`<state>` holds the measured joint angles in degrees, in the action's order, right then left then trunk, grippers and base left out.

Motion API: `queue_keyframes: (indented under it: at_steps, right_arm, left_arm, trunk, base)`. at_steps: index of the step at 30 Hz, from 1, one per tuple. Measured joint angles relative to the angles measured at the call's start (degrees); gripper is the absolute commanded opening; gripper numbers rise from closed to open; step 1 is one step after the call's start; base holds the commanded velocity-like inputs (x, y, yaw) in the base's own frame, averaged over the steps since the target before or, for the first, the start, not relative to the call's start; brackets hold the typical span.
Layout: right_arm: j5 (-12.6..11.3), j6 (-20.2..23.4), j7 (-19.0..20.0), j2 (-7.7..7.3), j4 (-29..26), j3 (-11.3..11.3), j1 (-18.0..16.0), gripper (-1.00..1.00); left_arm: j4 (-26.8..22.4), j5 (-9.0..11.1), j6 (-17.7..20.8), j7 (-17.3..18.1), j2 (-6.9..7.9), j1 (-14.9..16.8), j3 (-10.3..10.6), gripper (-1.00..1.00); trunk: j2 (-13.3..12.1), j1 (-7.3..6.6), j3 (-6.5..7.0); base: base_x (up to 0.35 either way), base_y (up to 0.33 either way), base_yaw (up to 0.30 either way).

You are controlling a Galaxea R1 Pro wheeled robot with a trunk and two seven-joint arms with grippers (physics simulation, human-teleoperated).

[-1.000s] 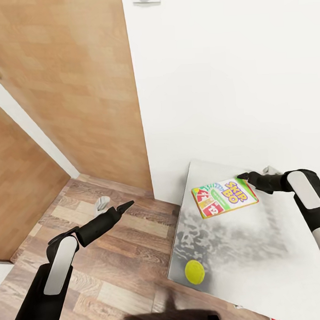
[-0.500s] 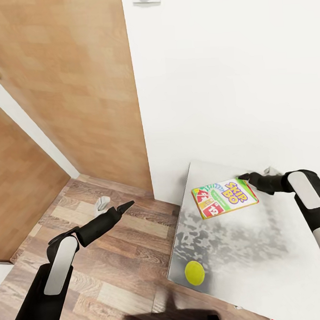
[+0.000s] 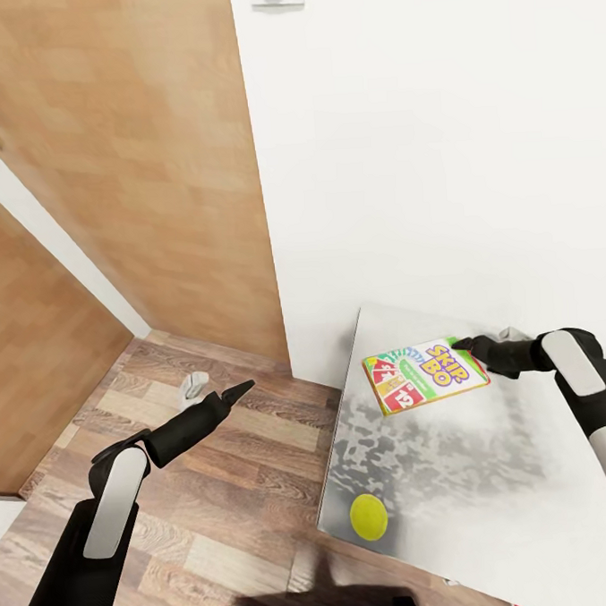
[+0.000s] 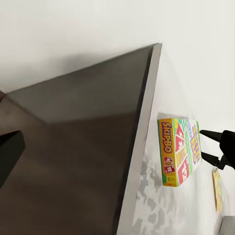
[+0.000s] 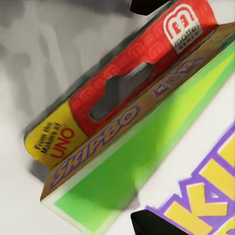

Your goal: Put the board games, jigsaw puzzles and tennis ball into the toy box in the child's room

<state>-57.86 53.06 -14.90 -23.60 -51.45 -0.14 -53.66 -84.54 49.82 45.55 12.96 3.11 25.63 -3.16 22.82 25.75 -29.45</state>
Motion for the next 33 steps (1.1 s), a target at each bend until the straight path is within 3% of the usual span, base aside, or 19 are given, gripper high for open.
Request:
queue_keyframes:
  at_steps: [19,33]
  right_arm:
    - [-0.47,0.63,0.33,0.40,1.24,0.35,-0.68,1.00]
    - [-0.59,0.79,0.37,0.47,1.24,0.36,-0.71,1.00]
  left_arm:
    - [0.00,0.00,0.00,0.00,0.00,0.00,0.00,1.00]
    - [-0.01,0.01,0.00,0.00,0.00,-0.01,-0.01,1.00]
  trunk:
    - [0.00,0.00,0.00]
    - [0.00,0.00,0.16]
  base:
    - [0.000,0.000,0.003]
    - [0.000,0.000,0.190]
